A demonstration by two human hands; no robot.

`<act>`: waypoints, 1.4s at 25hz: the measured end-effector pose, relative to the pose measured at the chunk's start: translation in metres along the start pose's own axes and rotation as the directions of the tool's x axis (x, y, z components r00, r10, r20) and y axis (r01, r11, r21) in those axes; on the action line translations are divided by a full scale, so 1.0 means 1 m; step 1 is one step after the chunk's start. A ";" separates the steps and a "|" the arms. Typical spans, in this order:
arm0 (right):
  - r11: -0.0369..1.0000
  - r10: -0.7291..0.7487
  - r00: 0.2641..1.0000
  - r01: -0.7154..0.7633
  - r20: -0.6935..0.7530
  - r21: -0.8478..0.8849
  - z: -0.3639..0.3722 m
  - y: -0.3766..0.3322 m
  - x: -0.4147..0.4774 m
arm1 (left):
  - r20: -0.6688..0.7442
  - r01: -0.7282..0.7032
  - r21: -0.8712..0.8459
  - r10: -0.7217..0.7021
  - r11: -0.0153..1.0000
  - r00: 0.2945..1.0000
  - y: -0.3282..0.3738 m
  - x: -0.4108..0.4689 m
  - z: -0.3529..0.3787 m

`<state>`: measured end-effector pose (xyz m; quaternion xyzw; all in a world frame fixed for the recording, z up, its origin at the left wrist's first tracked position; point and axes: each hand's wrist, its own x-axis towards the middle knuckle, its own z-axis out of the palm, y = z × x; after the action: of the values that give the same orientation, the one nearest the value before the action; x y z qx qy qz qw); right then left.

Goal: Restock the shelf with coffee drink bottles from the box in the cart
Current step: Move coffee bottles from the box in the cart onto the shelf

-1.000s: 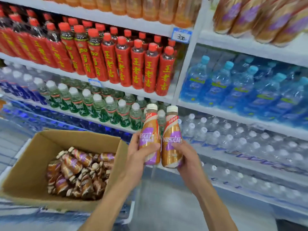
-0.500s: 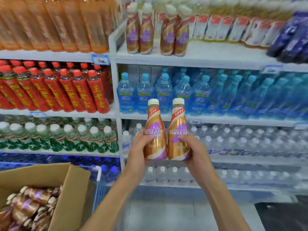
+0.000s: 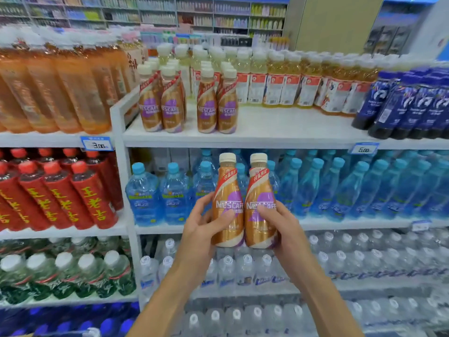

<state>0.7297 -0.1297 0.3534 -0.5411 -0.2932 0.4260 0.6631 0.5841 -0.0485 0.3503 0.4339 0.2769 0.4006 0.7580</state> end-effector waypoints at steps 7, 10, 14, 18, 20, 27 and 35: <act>0.989 -0.116 0.993 0.115 -0.004 -0.092 -0.015 -0.047 0.082 | 0.065 -0.058 0.067 0.054 0.996 0.996 0.024 0.095 0.028; 0.990 -0.130 0.991 0.129 -0.018 -0.061 -0.026 -0.057 0.112 | 0.082 -0.118 0.131 0.107 0.984 0.991 0.030 0.122 0.043; 0.983 -0.175 0.984 0.174 -0.023 -0.050 -0.047 -0.076 0.156 | 0.086 -0.256 0.252 0.242 0.933 0.967 0.038 0.158 0.075; 0.957 -0.270 0.963 0.271 0.024 -0.100 -0.065 -0.109 0.196 | 0.046 -0.335 0.317 0.338 0.887 0.940 0.042 0.202 0.114; 0.940 -0.292 0.955 0.296 0.051 -0.167 -0.073 -0.120 0.219 | 0.040 -0.372 0.355 0.384 0.857 0.922 0.042 0.223 0.128; 0.934 -0.256 0.959 0.278 0.121 -0.223 -0.089 -0.116 0.265 | 0.007 -0.386 0.457 0.431 0.801 0.902 0.029 0.258 0.138; 0.911 -0.262 0.951 0.300 0.165 -0.282 -0.097 -0.105 0.272 | -0.004 -0.401 0.515 0.470 0.758 0.883 0.012 0.262 0.131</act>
<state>0.9645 0.0597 0.4118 -0.5612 -0.4703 0.3086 0.6071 0.8173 0.1201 0.4037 0.6397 0.3121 0.5082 0.4850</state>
